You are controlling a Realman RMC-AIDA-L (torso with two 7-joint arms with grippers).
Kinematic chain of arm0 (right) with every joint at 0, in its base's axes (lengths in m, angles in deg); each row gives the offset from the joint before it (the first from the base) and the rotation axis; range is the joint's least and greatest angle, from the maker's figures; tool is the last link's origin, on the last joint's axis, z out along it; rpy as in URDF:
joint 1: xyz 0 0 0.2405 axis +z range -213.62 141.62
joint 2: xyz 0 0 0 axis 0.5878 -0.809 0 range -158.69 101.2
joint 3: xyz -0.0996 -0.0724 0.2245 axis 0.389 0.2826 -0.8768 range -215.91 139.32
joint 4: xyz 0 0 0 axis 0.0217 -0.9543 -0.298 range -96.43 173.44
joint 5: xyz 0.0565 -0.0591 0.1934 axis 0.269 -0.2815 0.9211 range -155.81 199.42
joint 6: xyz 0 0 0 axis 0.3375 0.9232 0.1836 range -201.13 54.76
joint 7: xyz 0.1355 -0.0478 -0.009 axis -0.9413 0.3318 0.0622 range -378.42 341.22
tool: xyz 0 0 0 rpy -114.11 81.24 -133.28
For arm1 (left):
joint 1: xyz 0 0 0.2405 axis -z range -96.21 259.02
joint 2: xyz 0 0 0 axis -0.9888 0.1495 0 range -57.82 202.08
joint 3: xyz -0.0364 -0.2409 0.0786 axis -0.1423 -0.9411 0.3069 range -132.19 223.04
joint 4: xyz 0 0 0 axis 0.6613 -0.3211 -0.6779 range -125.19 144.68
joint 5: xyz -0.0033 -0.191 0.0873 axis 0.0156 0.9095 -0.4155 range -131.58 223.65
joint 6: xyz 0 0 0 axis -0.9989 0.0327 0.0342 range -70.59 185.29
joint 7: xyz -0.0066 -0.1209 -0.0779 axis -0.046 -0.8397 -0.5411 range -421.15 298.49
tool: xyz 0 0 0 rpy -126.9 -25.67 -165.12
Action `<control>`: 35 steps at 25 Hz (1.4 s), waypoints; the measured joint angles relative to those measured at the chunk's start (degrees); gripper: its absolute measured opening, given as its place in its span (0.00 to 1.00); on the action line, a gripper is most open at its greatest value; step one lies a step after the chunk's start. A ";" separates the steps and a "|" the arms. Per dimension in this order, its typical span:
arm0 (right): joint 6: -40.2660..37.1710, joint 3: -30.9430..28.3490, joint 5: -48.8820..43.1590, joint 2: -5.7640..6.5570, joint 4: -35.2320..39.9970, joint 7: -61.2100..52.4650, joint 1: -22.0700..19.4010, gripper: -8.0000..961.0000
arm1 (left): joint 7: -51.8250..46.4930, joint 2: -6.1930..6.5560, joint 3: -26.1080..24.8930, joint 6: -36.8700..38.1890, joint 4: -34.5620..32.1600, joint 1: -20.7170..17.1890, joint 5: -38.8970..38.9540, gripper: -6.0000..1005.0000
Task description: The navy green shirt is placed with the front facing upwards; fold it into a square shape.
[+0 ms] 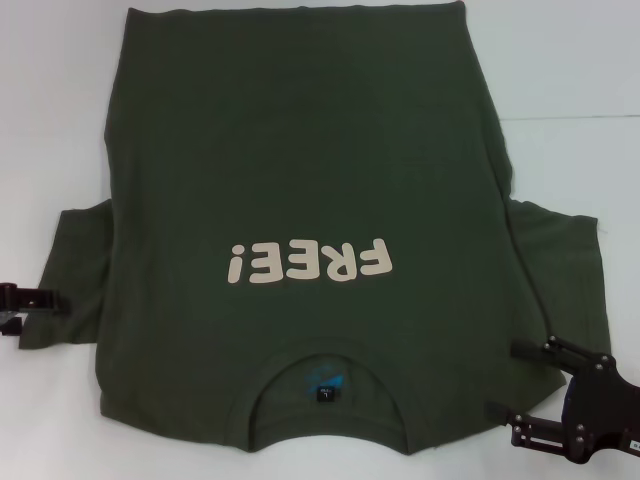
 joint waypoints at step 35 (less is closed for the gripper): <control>-0.09 0.07 0.00 0.01 -0.06 0.00 0.07 0.92 | -0.93 -0.39 0.12 1.14 0.81 0.80 -1.70 0.87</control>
